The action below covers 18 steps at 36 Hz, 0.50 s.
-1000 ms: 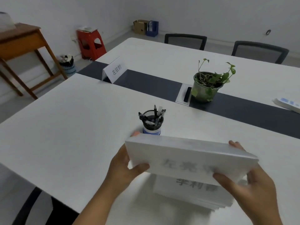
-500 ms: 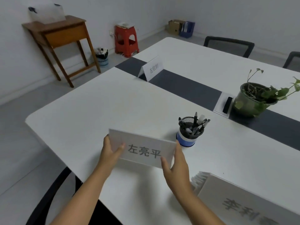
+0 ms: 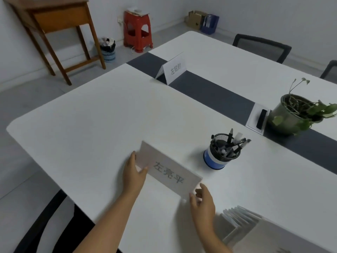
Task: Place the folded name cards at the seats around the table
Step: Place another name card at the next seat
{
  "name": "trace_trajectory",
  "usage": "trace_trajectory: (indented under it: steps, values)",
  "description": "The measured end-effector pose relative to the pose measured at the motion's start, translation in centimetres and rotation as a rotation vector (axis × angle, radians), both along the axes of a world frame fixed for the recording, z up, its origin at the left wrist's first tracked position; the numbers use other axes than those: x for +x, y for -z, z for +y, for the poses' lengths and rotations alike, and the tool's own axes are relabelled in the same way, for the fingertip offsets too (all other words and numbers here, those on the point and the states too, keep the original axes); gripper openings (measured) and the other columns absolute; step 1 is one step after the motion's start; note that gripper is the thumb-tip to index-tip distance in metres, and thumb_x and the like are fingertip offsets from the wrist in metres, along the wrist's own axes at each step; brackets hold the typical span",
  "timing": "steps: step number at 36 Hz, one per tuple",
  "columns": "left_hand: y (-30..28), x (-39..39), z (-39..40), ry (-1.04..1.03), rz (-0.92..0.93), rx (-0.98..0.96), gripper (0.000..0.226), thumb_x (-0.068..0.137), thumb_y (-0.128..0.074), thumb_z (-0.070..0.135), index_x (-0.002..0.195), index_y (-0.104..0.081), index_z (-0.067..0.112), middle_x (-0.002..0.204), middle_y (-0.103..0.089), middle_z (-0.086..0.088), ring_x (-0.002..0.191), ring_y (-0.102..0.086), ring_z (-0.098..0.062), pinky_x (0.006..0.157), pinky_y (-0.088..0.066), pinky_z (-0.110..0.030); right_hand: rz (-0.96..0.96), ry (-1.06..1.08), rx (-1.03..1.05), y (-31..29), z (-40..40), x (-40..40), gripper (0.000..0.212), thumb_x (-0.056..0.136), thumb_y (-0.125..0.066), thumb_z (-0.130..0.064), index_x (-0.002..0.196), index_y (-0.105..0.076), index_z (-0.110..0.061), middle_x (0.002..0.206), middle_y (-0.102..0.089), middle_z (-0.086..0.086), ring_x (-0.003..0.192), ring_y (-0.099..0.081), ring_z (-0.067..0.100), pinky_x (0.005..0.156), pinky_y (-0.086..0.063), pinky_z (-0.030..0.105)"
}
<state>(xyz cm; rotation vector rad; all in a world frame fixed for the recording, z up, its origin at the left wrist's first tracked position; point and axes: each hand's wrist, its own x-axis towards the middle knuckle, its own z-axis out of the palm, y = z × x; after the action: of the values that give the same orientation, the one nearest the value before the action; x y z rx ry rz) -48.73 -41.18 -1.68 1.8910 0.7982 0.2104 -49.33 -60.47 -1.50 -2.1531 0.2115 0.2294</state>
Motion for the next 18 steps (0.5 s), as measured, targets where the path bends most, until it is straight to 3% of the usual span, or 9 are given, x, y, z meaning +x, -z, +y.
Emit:
trace_trajectory:
  steps: [3,5,7,11,15,18]
  values:
    - [1.2,-0.3,0.4,-0.054,0.022,0.08,0.051,0.08,-0.061,0.004,0.128,-0.043,0.002,0.13,-0.051,-0.022,0.117,-0.05,-0.034,0.097,-0.042,-0.041,-0.034,0.009,-0.047,1.0,0.2,-0.1,0.006,0.082,-0.056,-0.004,0.085,-0.061,-0.006,0.08,-0.059,0.009,0.071,-0.052,0.023,0.063,-0.036,0.024]
    - [1.5,0.0,0.9,-0.071,0.02,0.092,0.044,0.08,-0.06,0.002,0.123,-0.049,0.0,0.124,-0.055,-0.023,0.106,-0.055,-0.037,0.087,-0.045,-0.039,-0.055,-0.017,-0.049,1.3,0.3,0.1,0.015,0.082,-0.058,-0.005,0.071,-0.055,-0.015,0.073,-0.056,0.006,0.064,-0.05,0.017,0.057,-0.033,0.016]
    - [1.8,0.5,1.4,-0.045,0.025,0.146,0.043,0.079,-0.062,0.004,0.12,-0.052,0.0,0.121,-0.058,-0.022,0.102,-0.056,-0.039,0.085,-0.046,-0.04,-0.071,-0.029,-0.051,1.4,0.4,0.7,0.017,0.082,-0.058,-0.007,0.069,-0.053,-0.017,0.072,-0.054,0.004,0.064,-0.049,0.013,0.057,-0.032,0.013]
    - [2.3,1.4,2.2,-0.008,0.046,0.266,0.043,0.075,-0.068,0.011,0.115,-0.057,-0.001,0.114,-0.063,-0.021,0.106,-0.056,-0.037,0.088,-0.044,-0.042,-0.116,0.003,-0.049,1.8,0.9,2.5,0.017,0.085,-0.054,-0.008,0.069,-0.053,-0.015,0.07,-0.054,0.005,0.067,-0.048,0.022,0.057,-0.033,0.016]
    - [2.3,1.7,2.2,-0.001,0.073,0.334,0.04,0.074,-0.07,0.016,0.11,-0.06,0.0,0.104,-0.066,-0.021,0.097,-0.058,-0.037,0.079,-0.045,-0.041,-0.209,0.045,-0.078,2.4,1.4,4.2,0.029,0.082,-0.048,-0.014,0.056,-0.045,-0.001,0.051,-0.049,0.013,0.05,-0.035,0.019,0.046,-0.023,0.03]
    - [2.1,2.3,2.6,-0.001,0.081,0.339,0.039,0.077,-0.066,0.019,0.112,-0.059,0.003,0.104,-0.066,-0.019,0.093,-0.059,-0.034,0.074,-0.045,-0.037,-0.25,0.079,-0.111,3.1,2.0,4.8,0.028,0.074,-0.044,-0.02,0.051,-0.038,-0.006,0.046,-0.046,0.011,0.045,-0.032,0.017,0.044,-0.021,0.029]
